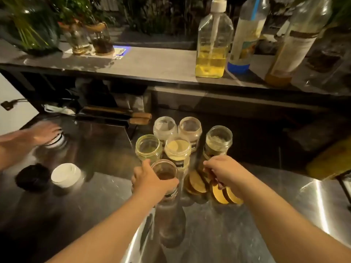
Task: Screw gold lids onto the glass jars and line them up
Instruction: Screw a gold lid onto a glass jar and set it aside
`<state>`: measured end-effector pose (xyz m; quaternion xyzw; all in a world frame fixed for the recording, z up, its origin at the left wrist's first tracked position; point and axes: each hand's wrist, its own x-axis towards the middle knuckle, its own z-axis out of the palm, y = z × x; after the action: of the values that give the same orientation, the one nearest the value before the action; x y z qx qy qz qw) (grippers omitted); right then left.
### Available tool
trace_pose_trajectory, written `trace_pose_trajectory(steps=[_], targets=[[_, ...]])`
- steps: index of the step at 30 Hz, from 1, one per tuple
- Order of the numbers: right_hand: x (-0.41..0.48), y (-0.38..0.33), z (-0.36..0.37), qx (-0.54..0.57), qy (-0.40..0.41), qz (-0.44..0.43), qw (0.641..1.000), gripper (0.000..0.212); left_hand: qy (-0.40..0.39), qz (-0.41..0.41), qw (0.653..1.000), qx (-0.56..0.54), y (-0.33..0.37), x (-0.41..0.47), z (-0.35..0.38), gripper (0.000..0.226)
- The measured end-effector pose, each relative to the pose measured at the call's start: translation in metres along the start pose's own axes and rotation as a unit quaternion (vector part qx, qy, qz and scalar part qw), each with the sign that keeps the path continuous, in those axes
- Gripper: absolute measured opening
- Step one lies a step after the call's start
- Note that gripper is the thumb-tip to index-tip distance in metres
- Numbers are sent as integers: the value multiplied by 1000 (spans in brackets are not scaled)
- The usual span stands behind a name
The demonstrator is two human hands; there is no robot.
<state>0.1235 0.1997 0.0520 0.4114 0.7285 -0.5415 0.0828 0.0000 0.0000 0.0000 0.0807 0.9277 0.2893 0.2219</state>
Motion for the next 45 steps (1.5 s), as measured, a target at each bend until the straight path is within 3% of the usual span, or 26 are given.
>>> trace_pose_trajectory(steps=[3, 5, 9, 11, 14, 18, 24, 29, 35, 37, 39, 41, 45], targets=[[14, 2, 8, -21, 1, 24, 1000, 22, -7, 24, 999, 30, -10, 4, 9, 148], [21, 9, 9, -7, 21, 33, 999, 16, -5, 34, 999, 11, -16, 3, 17, 151], [35, 35, 0, 21, 126, 64, 990, 42, 28, 33, 996, -77, -31, -1, 30, 132], [42, 47, -5, -11, 154, 78, 985, 45, 32, 40, 992, -114, -39, -3, 36, 125], [53, 55, -8, -90, 152, 94, 980, 48, 13, 44, 987, -153, -48, -2, 42, 117], [64, 55, -3, -215, 135, 74, 965, 73, -2, 37, 983, -180, -54, 1, 43, 95], [88, 52, 14, -273, 103, 48, 955, 110, -7, 30, 971, -236, -57, -6, 32, 88], [95, 52, 24, -312, 123, 54, 941, 105, -37, 19, 954, -297, -56, -10, 26, 98], [87, 45, 20, -261, 150, 41, 953, 98, -137, 9, 916, -377, -45, -13, 11, 84], [78, 42, 15, -169, 141, 26, 975, 91, -156, 22, 916, -370, -39, -14, 6, 85], [64, 33, 8, -8, 92, -11, 996, 84, -171, 45, 919, -352, -30, -15, 3, 87], [46, 15, -3, 85, 34, -72, 993, 77, -186, 72, 923, -330, -22, -16, 1, 89], [11, -31, -35, 42, -115, -185, 975, 73, -211, 107, 926, -293, -5, -18, -3, 94]])
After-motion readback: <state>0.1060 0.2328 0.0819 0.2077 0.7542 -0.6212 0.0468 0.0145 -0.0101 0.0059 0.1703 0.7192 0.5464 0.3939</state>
